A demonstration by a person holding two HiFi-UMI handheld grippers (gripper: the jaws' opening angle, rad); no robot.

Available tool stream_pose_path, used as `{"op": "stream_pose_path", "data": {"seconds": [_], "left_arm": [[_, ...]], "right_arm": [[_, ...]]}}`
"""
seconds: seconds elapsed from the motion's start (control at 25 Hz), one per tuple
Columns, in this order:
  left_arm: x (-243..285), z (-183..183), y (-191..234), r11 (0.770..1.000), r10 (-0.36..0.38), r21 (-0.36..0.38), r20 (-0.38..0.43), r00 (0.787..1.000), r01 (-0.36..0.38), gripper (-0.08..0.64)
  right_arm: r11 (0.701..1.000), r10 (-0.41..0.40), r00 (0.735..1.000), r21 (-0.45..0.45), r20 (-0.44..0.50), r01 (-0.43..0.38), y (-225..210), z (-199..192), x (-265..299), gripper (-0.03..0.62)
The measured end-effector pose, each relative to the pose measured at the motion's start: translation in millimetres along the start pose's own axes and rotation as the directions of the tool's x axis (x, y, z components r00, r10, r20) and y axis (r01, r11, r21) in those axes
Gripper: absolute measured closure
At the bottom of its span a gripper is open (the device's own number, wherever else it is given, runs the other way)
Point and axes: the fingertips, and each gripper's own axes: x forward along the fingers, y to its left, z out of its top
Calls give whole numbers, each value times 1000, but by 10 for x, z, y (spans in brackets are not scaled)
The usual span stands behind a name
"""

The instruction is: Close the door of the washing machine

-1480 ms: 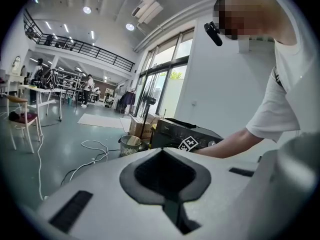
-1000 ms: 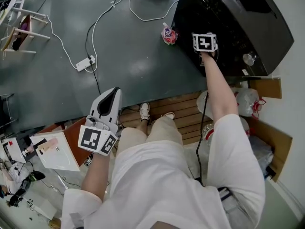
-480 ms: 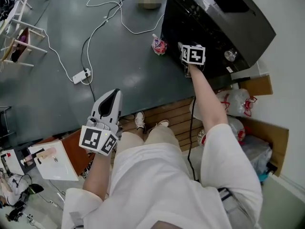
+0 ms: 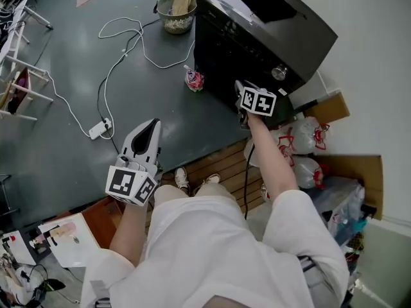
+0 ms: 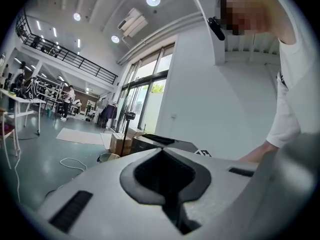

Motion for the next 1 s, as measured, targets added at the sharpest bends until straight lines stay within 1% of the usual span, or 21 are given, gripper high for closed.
{"op": "stream_pose_path", "data": {"seconds": [0.2,0.32,0.44,0.52,0.56,0.68,0.8,0.92,1.0], "left_arm": [[114,217,-143,998,-63,30,35,997,62,557],[160,353,-201,995,-90,52,52,995,87,557],[196,516,-240,991,-111,82,74,991,105,557],[178,608,-238,989,-114,100,88,990,105,557],[162,647,-235,989,-115,107,94,989,105,557],[155,752,-229,985,-129,129,100,987,116,557],[201,853,-218,982,-142,143,103,985,126,557],[206,1001,-194,981,-134,153,123,983,115,557],[192,1108,-169,983,-121,158,146,982,97,557]], "right_arm": [[1000,-20,998,25,59,18,-170,27,-456,541],[998,-37,992,56,120,30,-271,115,-736,592],[996,-35,978,83,205,19,-344,282,-1096,594],[997,-32,960,81,279,9,-364,433,-1389,595],[998,-38,949,62,314,19,-383,510,-1542,595],[997,-71,915,-6,397,80,-469,761,-1950,595],[992,-86,879,-44,469,121,-517,1048,-2325,595],[987,-65,844,-92,532,134,-434,1294,-2688,595],[983,-42,827,-125,561,135,-344,1396,-2889,595]]}}
